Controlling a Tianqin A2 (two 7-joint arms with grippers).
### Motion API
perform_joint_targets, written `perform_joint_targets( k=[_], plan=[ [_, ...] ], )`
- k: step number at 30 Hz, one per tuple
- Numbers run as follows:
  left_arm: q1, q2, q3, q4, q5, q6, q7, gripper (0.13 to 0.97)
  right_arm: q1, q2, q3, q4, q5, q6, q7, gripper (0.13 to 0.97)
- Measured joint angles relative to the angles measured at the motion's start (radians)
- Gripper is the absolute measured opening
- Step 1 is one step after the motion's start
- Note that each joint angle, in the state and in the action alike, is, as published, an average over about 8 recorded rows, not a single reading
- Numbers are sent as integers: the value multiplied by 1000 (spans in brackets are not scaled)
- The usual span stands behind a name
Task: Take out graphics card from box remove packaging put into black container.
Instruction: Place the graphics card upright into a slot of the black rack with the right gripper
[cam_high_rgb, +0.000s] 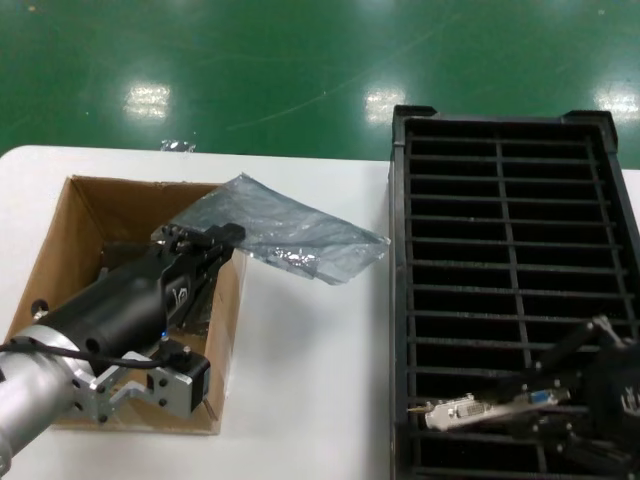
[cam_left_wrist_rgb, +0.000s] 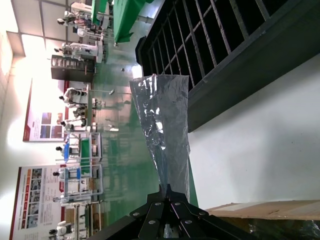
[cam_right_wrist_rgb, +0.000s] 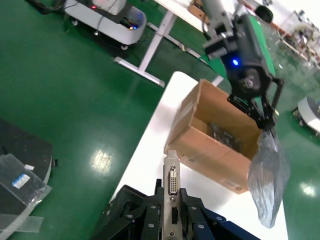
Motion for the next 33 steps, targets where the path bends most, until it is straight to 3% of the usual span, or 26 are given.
perform_joint_targets(
  k=[17,33],
  plan=[
    [0,0,0,0,0,0,0,138,105,-94,-71,-108,-122,-6,238,188],
    [0,0,0,0,0,0,0,138,96,-116,-77,-169,-155,10,312,188]
  ],
)
